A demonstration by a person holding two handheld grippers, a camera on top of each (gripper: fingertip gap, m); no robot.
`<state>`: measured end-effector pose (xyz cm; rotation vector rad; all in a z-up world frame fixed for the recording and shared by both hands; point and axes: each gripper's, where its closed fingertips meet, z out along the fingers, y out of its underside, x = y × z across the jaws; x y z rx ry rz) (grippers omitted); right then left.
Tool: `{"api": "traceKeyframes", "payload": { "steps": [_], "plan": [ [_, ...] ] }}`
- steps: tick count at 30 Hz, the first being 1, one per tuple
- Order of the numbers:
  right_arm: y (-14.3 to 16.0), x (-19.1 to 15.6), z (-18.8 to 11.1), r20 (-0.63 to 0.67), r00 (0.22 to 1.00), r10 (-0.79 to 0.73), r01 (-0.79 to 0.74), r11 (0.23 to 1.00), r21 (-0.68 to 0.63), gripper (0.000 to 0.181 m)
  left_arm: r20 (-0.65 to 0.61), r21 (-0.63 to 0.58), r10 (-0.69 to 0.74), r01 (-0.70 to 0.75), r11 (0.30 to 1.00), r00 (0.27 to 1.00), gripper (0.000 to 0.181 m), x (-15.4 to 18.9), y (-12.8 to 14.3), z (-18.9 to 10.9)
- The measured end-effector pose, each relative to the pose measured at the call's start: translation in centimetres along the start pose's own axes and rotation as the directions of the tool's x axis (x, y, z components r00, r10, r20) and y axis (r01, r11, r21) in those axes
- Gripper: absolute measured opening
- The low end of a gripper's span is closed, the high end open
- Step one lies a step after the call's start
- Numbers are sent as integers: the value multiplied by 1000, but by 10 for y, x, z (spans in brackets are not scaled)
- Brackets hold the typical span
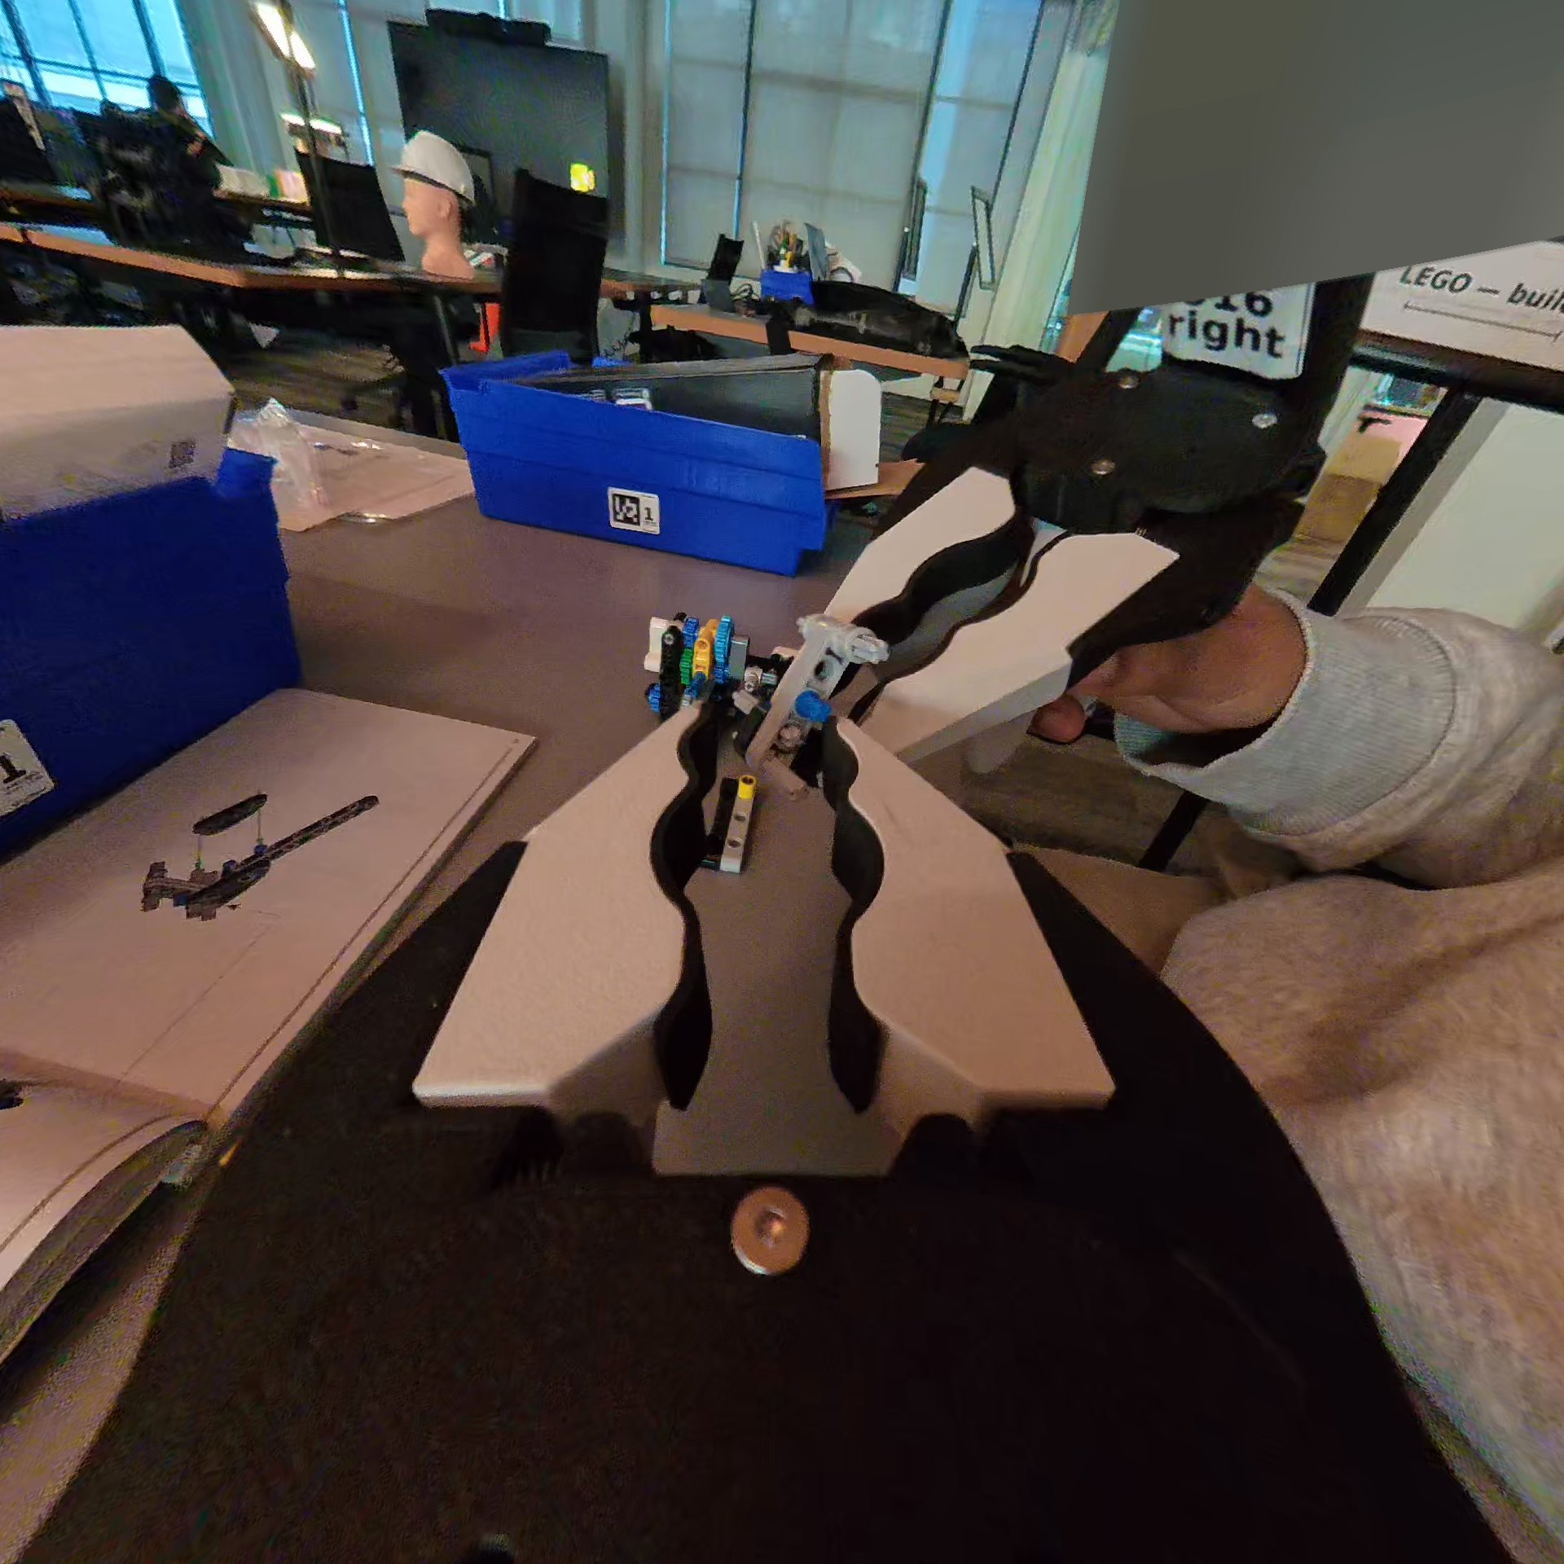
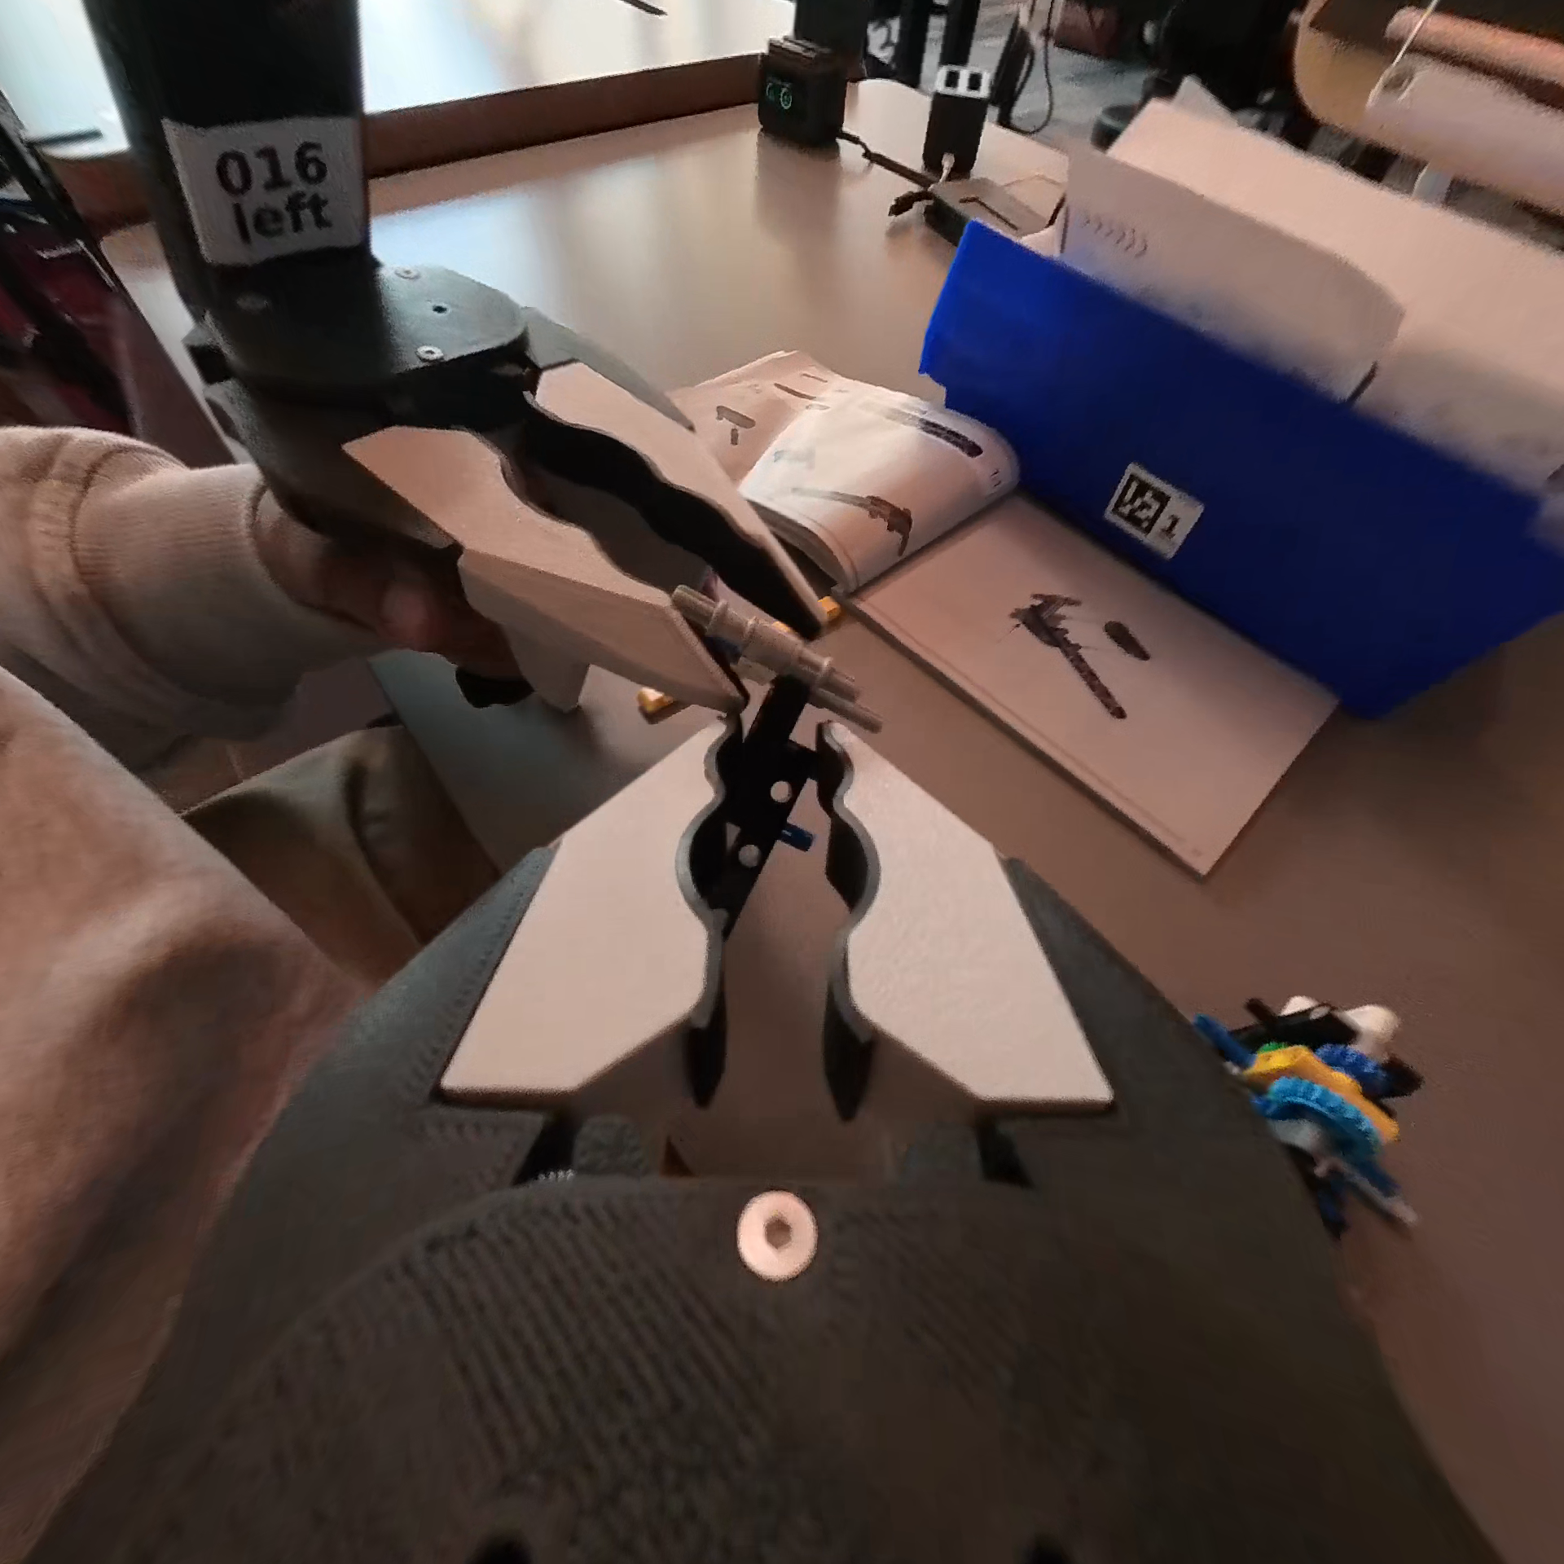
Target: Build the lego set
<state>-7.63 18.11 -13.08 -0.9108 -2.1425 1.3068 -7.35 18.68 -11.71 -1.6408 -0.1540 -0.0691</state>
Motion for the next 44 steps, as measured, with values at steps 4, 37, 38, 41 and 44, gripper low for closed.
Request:
{"api": "traceKeyframes", "payload": {
  "steps": [4, 37, 38, 41, 44],
  "plan": [
    [-8, 9, -4, -98, 993, -58, 62, 997, 41, 9, -75, 24, 19, -17, 1000, 997, 44, 11, -4, -4],
    [-48, -25, -38, 102, 977, -185, 134, 917, 375, 8, -407, 181, -201, 294, 939, 891, 42, 39, -44, -25],
    [-49, -26, -38, 109, 977, -185, 131, 916, 380, 8, -417, 181, -202, 299, 937, 886, 42, 41, -44, -26],
    [-50, -28, -40, 132, 974, -181, 116, 911, 396, 8, -445, 186, -204, 313, 931, 872, 41, 45, -47, -26],
    [-52, -29, -42, 151, 973, -172, 97, 908, 409, 8, -475, 193, -205, 329, 925, 856, 36, 49, -49, -27]
  ]
}}
